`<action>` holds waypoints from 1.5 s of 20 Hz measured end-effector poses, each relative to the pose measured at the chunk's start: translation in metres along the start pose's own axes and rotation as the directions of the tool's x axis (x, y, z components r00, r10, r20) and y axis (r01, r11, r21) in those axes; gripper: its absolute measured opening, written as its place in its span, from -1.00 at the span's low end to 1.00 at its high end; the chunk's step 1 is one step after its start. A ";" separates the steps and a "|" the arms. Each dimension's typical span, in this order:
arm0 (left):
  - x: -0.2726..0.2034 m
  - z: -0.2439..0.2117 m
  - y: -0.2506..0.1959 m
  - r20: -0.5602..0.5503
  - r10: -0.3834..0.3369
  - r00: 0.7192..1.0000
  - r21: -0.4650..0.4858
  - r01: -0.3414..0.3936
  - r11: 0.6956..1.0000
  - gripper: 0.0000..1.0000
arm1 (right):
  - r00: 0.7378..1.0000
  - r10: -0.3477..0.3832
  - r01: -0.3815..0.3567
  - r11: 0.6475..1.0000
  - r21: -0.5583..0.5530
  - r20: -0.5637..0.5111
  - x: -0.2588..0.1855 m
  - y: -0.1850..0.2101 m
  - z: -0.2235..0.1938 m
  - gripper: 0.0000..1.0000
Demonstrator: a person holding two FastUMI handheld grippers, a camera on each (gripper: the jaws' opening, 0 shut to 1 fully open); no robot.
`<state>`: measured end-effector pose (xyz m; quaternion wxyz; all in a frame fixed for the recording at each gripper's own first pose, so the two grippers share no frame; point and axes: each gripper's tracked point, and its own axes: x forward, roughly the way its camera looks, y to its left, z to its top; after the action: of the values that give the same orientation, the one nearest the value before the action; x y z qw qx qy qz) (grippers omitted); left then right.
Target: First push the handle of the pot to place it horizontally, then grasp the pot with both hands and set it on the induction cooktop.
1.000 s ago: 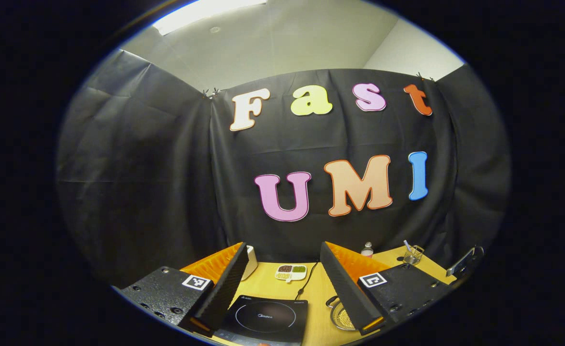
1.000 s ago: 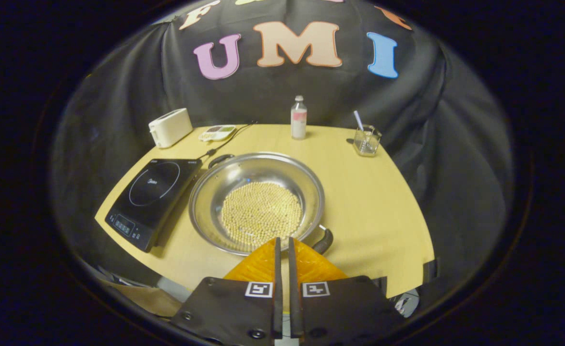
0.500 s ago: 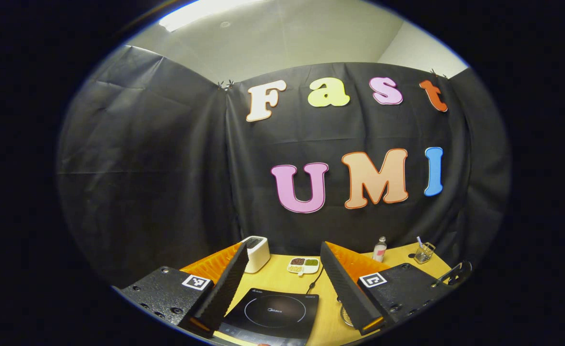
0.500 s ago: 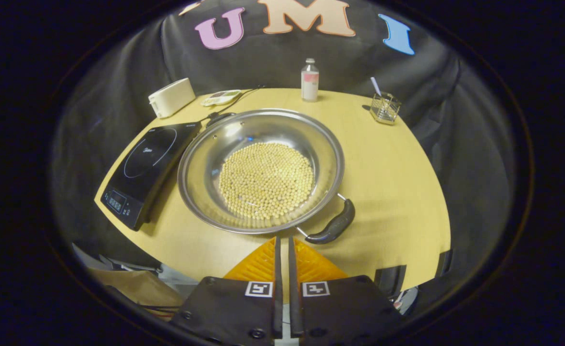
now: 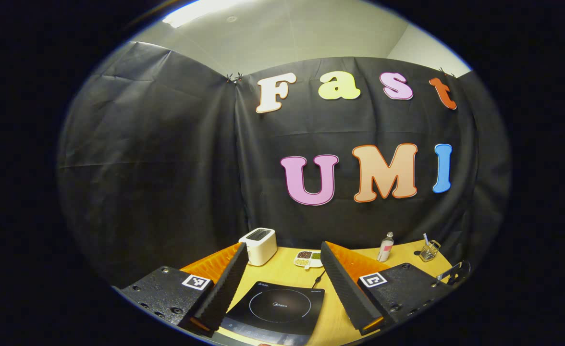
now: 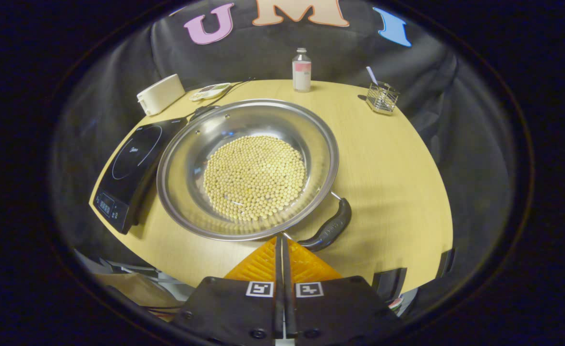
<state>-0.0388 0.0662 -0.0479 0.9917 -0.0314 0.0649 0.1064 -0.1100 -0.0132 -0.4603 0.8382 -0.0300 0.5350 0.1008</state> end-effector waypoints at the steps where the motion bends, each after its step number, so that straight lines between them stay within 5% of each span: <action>1: 0.001 -0.001 -0.001 -0.003 -0.002 1.000 -0.002 0.002 1.000 0.94 | 1.000 -0.008 0.008 1.000 -0.005 0.000 0.002 -0.004 0.002 -0.94; 15: 0.011 -0.004 0.003 -0.013 0.028 1.000 0.008 -0.028 1.000 1.00 | 0.994 -0.111 0.111 0.993 -0.029 -0.013 0.026 -0.059 0.032 -0.94; 30: 0.019 -0.012 -0.001 -0.039 0.039 0.998 0.023 -0.038 0.999 0.94 | 0.989 -0.145 0.145 0.989 -0.007 -0.014 0.045 -0.074 0.050 -0.94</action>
<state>-0.0215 0.0684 -0.0624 0.9883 -0.0214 0.0862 0.1244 -0.0320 -0.0718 -0.4839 0.8394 -0.0722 0.5372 0.0409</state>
